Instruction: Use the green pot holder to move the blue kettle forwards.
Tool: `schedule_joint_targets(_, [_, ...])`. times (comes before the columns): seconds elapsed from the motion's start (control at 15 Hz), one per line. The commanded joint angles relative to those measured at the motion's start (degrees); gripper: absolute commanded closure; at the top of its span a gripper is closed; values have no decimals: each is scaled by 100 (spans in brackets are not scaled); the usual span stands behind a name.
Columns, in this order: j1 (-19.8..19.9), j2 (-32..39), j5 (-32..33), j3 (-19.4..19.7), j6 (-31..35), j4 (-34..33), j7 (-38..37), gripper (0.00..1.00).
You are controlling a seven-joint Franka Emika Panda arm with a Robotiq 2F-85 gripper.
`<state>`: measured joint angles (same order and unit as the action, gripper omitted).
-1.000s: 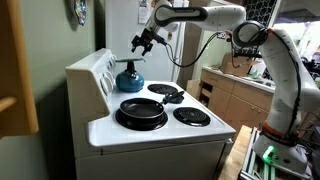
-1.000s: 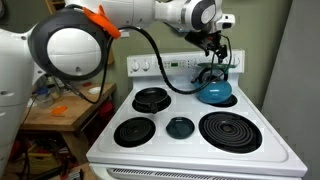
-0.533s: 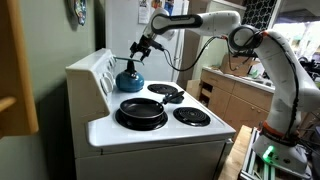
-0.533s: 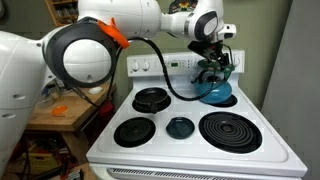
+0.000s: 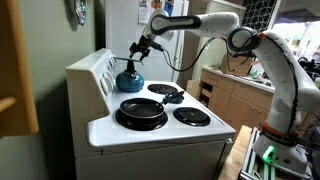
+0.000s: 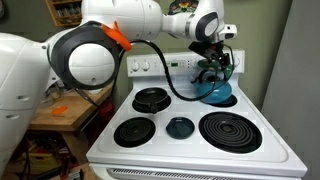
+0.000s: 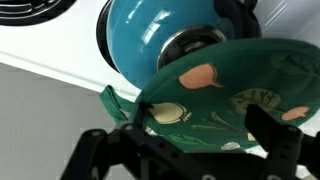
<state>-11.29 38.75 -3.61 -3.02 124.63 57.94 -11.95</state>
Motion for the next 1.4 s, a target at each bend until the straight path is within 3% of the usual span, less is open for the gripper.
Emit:
schedule_joint_targets(0.0, [-77, 45, 140, 50, -119, -224, 24, 0])
schedule_joint_targets(0.6, [-226, 430, 422, 205, -204, -785, -99, 0])
schedule_joint_targets(1.33, [-177, 1137, 155, -14, -322, -1555, -9, 0])
